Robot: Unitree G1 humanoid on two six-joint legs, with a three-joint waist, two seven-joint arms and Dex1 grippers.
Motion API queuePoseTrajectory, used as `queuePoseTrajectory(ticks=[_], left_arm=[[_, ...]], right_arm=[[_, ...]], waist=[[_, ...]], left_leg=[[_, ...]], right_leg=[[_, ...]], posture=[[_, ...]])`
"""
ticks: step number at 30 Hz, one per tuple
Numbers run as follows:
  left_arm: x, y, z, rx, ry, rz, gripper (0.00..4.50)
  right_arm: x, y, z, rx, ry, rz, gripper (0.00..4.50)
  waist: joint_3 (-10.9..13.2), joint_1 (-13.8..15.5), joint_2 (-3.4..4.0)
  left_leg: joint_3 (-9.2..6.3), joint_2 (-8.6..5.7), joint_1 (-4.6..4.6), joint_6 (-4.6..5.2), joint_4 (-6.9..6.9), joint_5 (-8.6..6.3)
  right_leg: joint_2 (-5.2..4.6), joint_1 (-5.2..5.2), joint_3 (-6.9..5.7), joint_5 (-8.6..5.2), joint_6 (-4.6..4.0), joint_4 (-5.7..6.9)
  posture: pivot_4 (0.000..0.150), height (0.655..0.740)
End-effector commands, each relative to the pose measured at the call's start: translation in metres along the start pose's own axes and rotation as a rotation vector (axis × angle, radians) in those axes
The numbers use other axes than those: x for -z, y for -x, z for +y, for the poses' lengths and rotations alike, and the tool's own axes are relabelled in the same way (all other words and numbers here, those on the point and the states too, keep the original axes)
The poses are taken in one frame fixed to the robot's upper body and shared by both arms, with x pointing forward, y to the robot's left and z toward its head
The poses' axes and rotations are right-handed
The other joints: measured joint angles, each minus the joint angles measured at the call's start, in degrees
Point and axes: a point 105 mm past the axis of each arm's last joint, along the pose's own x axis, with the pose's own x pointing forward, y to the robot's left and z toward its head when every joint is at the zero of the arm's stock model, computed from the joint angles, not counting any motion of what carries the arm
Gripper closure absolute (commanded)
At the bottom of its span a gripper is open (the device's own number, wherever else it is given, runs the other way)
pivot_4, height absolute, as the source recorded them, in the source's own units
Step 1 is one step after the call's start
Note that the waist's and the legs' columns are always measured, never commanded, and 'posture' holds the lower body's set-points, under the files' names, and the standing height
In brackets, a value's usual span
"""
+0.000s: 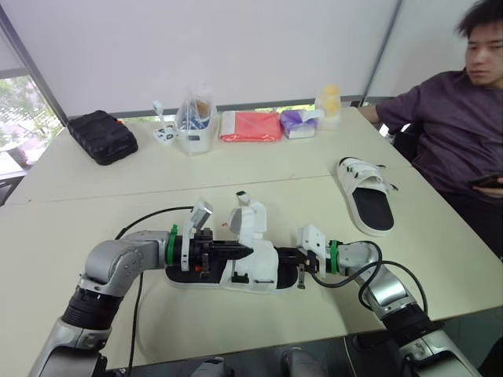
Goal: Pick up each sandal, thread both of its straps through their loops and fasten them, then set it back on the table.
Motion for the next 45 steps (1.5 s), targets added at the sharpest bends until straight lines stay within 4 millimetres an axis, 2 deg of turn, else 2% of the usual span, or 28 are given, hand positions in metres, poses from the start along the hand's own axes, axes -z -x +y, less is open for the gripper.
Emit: queuePoseTrajectory(ticks=[1, 12, 23, 29, 31, 34, 37, 41, 42, 45], left_arm=[[-0.005, 0.007, -0.003, -0.015, -0.035, -0.033, 4.44], [0.016, 0.008, -0.007, -0.011, -0.078, 0.053, 4.44], [0.027, 0.01, -0.008, -0.026, -0.154, 0.112, 4.44], [0.026, 0.009, -0.009, -0.034, -0.15, 0.092, 4.44], [0.019, 0.009, -0.01, -0.038, -0.145, 0.054, 4.44], [0.014, 0.011, -0.011, -0.046, -0.136, 0.023, 3.69], [0.003, 0.025, -0.013, -0.102, -0.122, -0.054, 2.36], [0.001, 0.038, -0.016, -0.202, -0.142, -0.072, 0.31], [0.0, 0.042, -0.019, -0.219, -0.141, -0.08, 0.03], [0.005, 0.052, -0.03, -0.244, -0.133, -0.074, 0.03]], right_arm=[[0.037, 0.0, 0.012, -0.011, -0.093, 0.137, 4.5], [0.036, -0.002, 0.01, -0.012, -0.095, 0.135, 4.5], [0.036, -0.003, 0.009, -0.02, -0.094, 0.137, 4.5], [0.037, -0.003, 0.008, -0.024, -0.092, 0.14, 4.5], [0.038, -0.002, 0.009, -0.028, -0.093, 0.143, 4.5], [0.038, -0.002, 0.01, -0.032, -0.094, 0.145, 4.5], [0.04, 0.0, 0.011, -0.038, -0.097, 0.151, 4.5], [0.042, 0.002, 0.013, -0.044, -0.099, 0.156, 4.5], [0.042, 0.002, 0.013, -0.044, -0.098, 0.157, 4.5], [0.043, 0.003, 0.012, -0.044, -0.1, 0.159, 4.5]], waist=[[0.0, -0.01, 0.0], [-0.01, 0.0, 0.02], [0.0, -0.04, 0.03], [0.0, -0.02, 0.03], [0.0, -0.02, 0.03], [0.0, 0.01, 0.03], [0.0, -0.08, 0.03], [0.01, 0.03, 0.04], [0.01, 0.14, 0.04], [0.02, 0.06, 0.03]], left_leg=[[0.0, 0.01, 0.02, -0.01, -0.07, 0.01], [0.01, 0.22, 0.02, -0.05, -0.36, 0.03], [0.02, 0.25, 0.02, -0.05, -0.4, 0.03], [0.02, 0.26, 0.03, -0.05, -0.4, 0.03], [0.02, 0.26, 0.02, -0.05, -0.4, 0.03], [0.02, 0.26, 0.02, -0.05, -0.4, 0.03], [0.02, 0.26, 0.02, -0.05, -0.4, 0.03], [0.0, 0.27, 0.02, -0.05, -0.41, 0.03], [0.01, 0.27, 0.01, -0.05, -0.42, 0.03], [0.01, 0.27, -0.01, -0.05, -0.42, 0.03]], right_leg=[[0.01, 0.0, 0.0, 0.01, -0.01, -0.04], [0.22, 0.01, -0.03, 0.19, -0.27, -0.49], [0.23, 0.01, -0.03, 0.19, -0.3, -0.54], [0.24, 0.02, -0.03, 0.2, -0.32, -0.55], [0.24, 0.02, -0.03, 0.2, -0.32, -0.56], [0.24, 0.02, -0.03, 0.2, -0.32, -0.55], [0.24, 0.02, -0.04, 0.2, -0.31, -0.55], [0.24, 0.01, -0.04, 0.21, -0.31, -0.56], [0.24, 0.01, -0.04, 0.21, -0.31, -0.58], [0.23, 0.02, -0.04, 0.21, -0.32, -0.61]], posture=[[0.15, 0.74], [0.15, 0.74], [0.15, 0.74], [0.15, 0.74], [0.15, 0.74], [0.15, 0.74], [0.15, 0.74], [0.15, 0.74], [0.15, 0.74], [0.15, 0.74]])
